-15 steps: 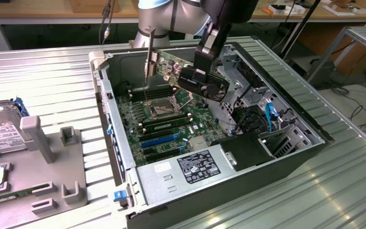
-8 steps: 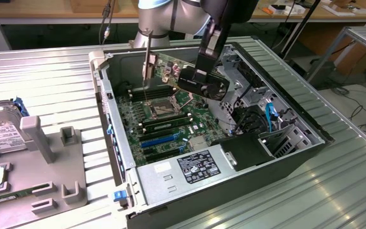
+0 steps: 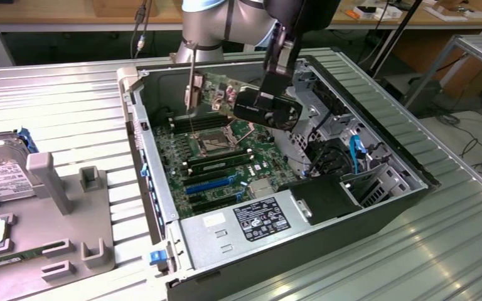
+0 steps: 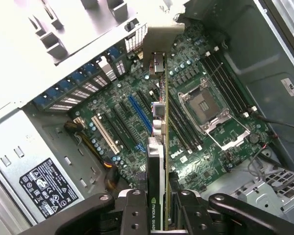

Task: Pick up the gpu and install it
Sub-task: 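Insert the gpu into the slot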

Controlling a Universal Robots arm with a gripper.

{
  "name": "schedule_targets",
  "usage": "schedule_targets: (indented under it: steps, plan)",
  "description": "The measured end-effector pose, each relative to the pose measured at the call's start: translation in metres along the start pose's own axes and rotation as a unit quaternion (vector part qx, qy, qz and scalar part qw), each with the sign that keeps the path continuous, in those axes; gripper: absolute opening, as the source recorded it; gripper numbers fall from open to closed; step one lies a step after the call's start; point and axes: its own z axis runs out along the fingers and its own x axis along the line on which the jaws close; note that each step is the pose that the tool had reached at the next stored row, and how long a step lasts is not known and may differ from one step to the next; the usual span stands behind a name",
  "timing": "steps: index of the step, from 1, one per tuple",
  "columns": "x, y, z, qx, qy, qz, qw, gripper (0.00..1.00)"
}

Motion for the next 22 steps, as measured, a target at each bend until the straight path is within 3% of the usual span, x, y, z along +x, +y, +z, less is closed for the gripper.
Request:
schedule_targets:
  steps: [6, 12, 18, 22]
  plan:
    - [0.0, 0.0, 0.0, -0.0009, 0.0014, -0.033, 0.9995, 0.27]
    - [0.0, 0.0, 0.0, -0.0018, 0.0028, -0.065, 0.9979, 0.27]
    - [0.0, 0.0, 0.0, -0.0028, 0.0044, -0.101, 0.9949, 0.27]
    - [0.0, 0.0, 0.0, -0.0038, 0.0057, -0.133, 0.9911, 0.27]
